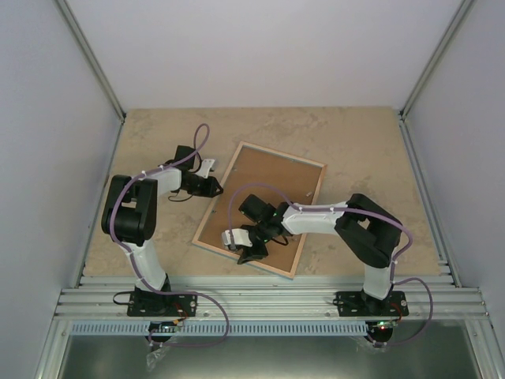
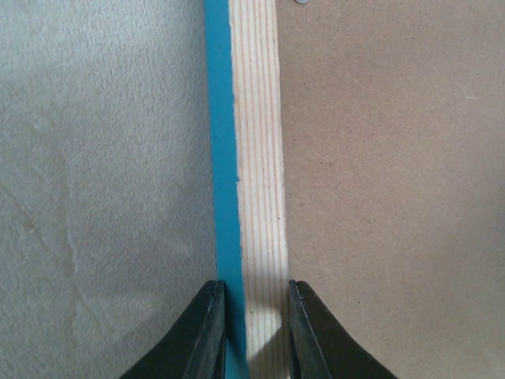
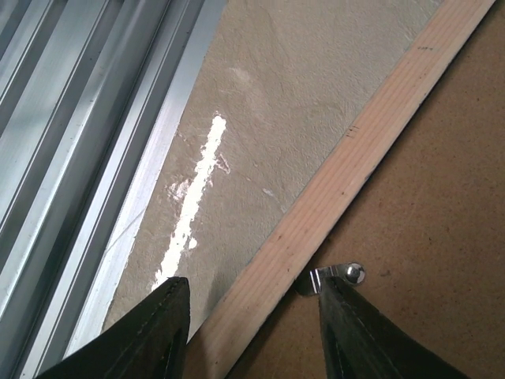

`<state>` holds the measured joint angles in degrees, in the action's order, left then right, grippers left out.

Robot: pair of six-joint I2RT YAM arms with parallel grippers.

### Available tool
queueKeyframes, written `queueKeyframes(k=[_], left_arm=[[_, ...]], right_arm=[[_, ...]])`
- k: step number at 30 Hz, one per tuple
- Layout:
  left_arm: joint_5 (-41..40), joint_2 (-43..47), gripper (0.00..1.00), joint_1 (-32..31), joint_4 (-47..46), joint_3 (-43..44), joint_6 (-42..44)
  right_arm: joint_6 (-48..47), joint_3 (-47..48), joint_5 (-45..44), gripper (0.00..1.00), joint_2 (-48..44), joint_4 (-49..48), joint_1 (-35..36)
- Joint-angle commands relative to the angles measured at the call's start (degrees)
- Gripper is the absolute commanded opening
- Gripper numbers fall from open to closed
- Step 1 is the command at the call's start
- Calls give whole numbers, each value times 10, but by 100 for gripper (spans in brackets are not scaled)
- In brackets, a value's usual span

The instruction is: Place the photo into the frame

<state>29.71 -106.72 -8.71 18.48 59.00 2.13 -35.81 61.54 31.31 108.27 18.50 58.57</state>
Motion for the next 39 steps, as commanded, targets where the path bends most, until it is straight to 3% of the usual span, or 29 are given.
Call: queueKeyframes(k=[1, 14, 21, 25, 29, 35, 39], left_arm=[[-18, -44, 0, 3, 48, -26, 6], [-18, -38, 0, 7, 51, -28, 8], [-36, -2, 0, 44, 55, -34, 10], [-59, 21, 0, 76, 50, -44, -2], [-70, 37, 0, 121, 48, -46, -10], [-50, 102, 52, 128, 50, -44, 21], [-2, 161, 75, 127, 63, -26, 69]], right_arm=[[12, -28, -50, 45, 37, 35, 9], [10, -26, -49, 25, 35, 39, 8], [10, -2, -31, 50, -19, 61, -19], [18, 40, 15, 60, -34, 92, -83], [54, 67, 56, 61, -53, 103, -160], [127, 42, 91, 61, -93, 81, -284], [147, 12, 76, 57, -108, 78, -343]])
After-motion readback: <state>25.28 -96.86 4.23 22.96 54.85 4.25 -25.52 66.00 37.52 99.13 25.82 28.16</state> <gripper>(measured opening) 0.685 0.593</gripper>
